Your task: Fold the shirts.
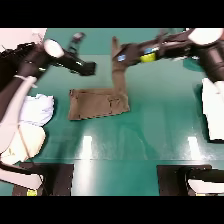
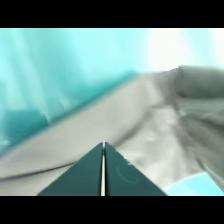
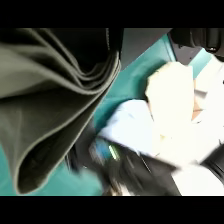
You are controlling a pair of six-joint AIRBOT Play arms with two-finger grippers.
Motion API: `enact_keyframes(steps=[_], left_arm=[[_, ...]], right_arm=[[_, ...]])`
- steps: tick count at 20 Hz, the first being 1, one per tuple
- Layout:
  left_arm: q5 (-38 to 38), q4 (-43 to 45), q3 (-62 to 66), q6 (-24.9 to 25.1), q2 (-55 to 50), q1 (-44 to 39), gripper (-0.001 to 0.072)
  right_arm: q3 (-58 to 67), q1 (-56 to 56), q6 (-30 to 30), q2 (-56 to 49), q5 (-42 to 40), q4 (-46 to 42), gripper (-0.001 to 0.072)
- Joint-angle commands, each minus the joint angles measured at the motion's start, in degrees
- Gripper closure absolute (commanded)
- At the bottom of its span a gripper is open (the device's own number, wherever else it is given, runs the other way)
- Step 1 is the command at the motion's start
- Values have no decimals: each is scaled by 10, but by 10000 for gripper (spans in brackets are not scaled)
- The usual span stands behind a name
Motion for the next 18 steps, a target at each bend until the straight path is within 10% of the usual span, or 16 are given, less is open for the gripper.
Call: enact_keyframes(steps=[1,4,11,18], left_arm=[[-42,63,0,6,91,87,682],[-60,71,0,6,135,136,682],[-102,71,0,32,149,162,682],[-99,68,0,33,149,160,681]], right_arm=[[11,116,-40,-75,-107,-1,684],[87,180,-41,-172,-112,-4,324],[139,84,36,-182,66,-129,326],[-111,-104,54,-99,81,-180,309]])
